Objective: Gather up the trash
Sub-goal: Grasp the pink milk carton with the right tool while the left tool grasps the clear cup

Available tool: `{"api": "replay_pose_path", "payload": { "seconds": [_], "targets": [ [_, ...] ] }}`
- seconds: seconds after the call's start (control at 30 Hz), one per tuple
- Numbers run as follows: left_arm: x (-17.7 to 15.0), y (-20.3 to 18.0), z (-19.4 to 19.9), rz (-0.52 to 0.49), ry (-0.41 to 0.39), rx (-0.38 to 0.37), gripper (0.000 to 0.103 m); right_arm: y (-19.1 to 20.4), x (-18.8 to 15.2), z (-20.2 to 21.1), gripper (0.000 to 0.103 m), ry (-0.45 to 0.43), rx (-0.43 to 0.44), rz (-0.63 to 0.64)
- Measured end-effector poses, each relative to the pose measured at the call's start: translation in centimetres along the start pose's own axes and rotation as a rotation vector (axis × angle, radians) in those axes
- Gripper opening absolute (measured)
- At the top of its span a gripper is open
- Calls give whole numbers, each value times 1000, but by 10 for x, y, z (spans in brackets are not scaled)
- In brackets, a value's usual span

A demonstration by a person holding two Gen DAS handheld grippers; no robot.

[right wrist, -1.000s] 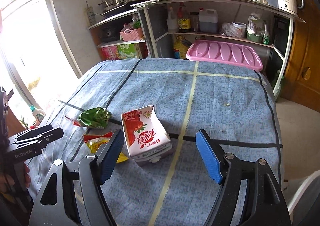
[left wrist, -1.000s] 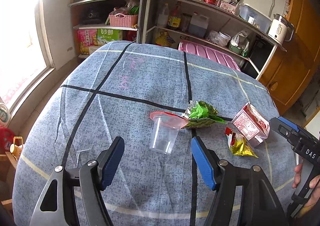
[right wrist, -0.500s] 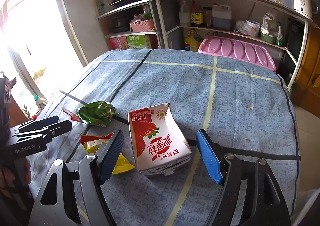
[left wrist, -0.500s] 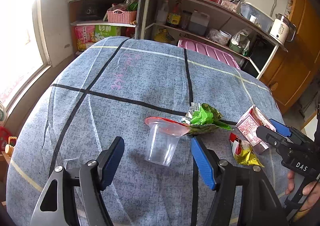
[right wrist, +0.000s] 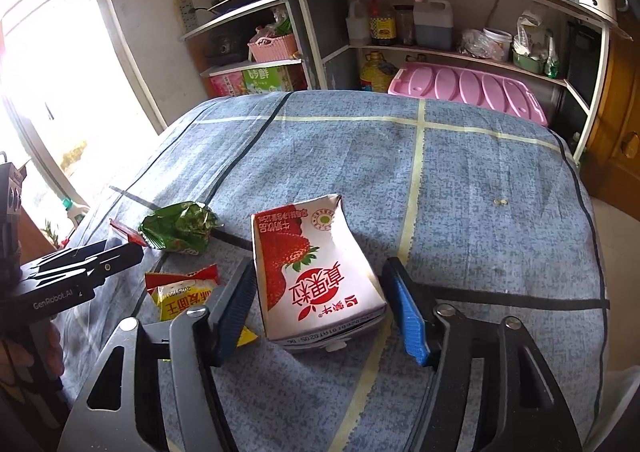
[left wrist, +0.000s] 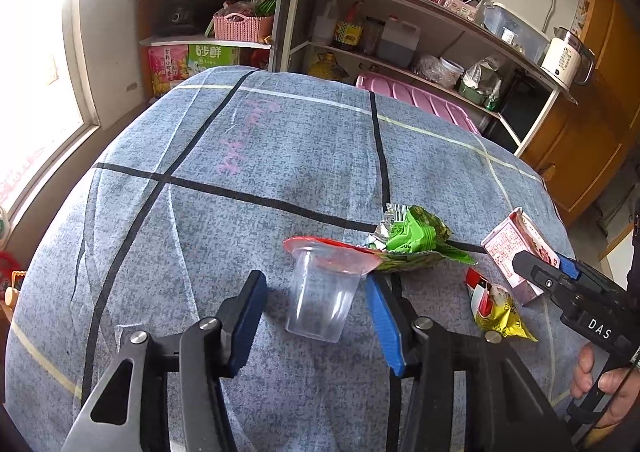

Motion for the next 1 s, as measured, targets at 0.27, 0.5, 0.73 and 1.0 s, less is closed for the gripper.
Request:
{"api": "replay_pose_path", "payload": {
  "seconds": [0.27, 0.5, 0.73, 1.0],
  "targets": [
    [-1, -1, 7, 7, -6, -6, 30, -4, -2, 8, 57, -13, -6, -19],
    [-4, -9, 23, 2, -30, -12, 30, -9, -5, 20, 57, -32, 1, -44],
    [-8, -33, 46, -28, -54, -39, 30, -16, -10, 43, 57, -58, 6, -71],
    [-19, -80, 65, -93, -58, -71, 30, -29, -22, 74, 57, -78, 4, -101]
  ]
}}
Point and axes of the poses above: each gripper's, at about its wrist camera, not at the fingertips, and z roughly against the way its jaws point, y to its left, x to its top, the point moved 5 cm from there along -z, roughly the way its jaws point, and after that the axes turned 13 degrees about -x, right-handed, at the moved point
